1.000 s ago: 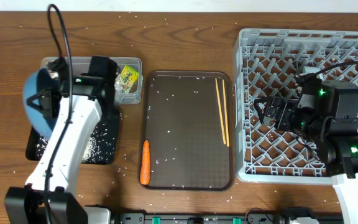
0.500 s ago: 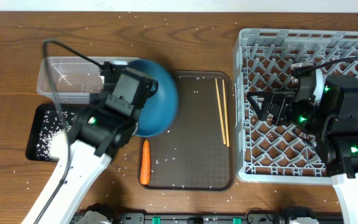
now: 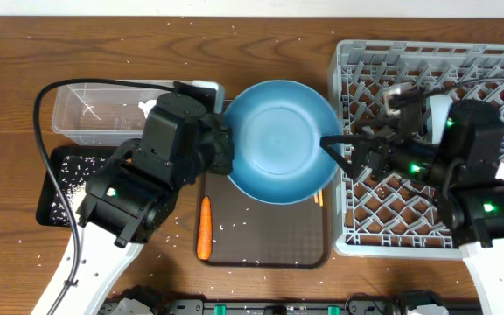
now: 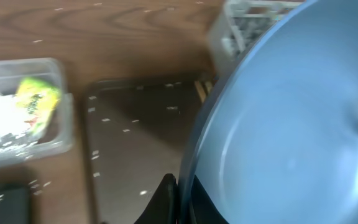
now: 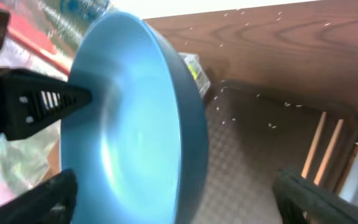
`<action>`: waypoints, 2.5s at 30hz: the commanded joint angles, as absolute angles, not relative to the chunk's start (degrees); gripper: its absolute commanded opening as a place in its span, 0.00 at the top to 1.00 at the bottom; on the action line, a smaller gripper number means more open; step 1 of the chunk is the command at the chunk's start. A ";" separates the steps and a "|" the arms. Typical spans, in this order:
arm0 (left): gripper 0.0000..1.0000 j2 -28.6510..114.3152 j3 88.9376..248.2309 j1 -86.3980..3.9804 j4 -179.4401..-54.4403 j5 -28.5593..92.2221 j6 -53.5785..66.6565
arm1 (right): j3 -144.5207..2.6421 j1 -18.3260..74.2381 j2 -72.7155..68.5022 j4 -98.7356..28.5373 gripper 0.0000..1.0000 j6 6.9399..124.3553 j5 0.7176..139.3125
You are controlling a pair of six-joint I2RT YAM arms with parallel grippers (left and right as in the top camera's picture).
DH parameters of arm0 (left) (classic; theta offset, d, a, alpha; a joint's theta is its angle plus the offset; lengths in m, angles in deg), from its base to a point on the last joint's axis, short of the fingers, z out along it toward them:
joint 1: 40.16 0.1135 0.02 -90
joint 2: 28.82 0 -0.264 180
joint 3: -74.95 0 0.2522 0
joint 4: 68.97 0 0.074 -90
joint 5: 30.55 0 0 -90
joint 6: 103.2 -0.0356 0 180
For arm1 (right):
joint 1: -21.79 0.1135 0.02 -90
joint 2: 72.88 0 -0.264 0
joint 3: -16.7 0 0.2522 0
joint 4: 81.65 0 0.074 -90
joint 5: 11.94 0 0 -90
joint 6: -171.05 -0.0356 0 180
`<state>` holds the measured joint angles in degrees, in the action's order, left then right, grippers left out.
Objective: Sort waste into correct bins and load items into the dishwasher rack
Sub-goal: 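Carry the blue plate right and hand it to the right gripper, then place the blue plate upright in the rack with the right gripper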
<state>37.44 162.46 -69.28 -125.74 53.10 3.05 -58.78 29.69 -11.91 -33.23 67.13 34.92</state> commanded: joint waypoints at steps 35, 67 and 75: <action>0.34 30.89 164.06 -73.87 -119.92 57.56 -4.62 | -59.08 20.64 -15.84 -25.67 0.99 67.40 77.04; 0.34 30.65 164.06 -73.90 -125.80 58.82 -6.08 | -59.96 20.38 -0.70 -72.09 0.99 110.30 142.79; 0.34 30.67 164.06 -73.90 -126.90 58.82 -6.11 | -59.96 12.45 9.95 -89.18 0.99 125.60 143.09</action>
<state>30.65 163.01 -73.72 -126.68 58.19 -5.58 -59.19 14.13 8.96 -86.26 116.53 141.17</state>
